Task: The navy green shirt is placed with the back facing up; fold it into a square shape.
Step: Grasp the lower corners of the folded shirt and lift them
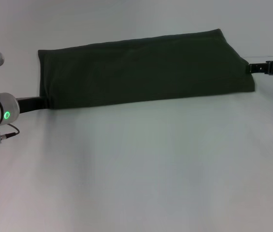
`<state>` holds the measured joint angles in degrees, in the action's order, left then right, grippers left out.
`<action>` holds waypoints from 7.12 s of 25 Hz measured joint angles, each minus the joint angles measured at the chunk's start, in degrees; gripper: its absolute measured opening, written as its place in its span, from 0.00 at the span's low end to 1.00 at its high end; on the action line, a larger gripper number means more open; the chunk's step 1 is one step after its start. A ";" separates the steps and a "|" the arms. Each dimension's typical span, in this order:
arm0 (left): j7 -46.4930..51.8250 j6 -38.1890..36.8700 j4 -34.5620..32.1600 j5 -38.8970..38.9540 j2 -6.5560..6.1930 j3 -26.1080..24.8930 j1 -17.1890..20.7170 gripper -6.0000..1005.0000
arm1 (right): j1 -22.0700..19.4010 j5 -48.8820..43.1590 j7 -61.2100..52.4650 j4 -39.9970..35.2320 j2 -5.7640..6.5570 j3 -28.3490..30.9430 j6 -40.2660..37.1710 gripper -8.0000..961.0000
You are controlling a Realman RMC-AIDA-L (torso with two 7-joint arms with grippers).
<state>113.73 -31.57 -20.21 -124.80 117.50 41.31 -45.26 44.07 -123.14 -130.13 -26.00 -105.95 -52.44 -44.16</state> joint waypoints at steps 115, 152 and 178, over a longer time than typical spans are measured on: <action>2.94 0.57 -2.57 0.08 -0.25 -0.62 1.42 0.02 | 5.80 -4.82 9.10 12.03 -11.29 -4.03 36.01 0.59; 3.78 0.10 -5.14 -1.23 -0.93 -1.98 2.56 0.02 | 5.98 -4.38 8.82 12.45 -13.14 -4.06 33.53 0.16; 5.19 -10.05 -10.90 -1.24 -1.30 -2.13 5.68 0.02 | -1.20 -1.76 8.55 0.98 -10.61 -3.18 15.57 0.06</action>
<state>118.92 -41.62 -31.12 -126.04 116.21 39.18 -39.58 42.87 -124.90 -121.58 -25.02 -116.56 -55.61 -28.59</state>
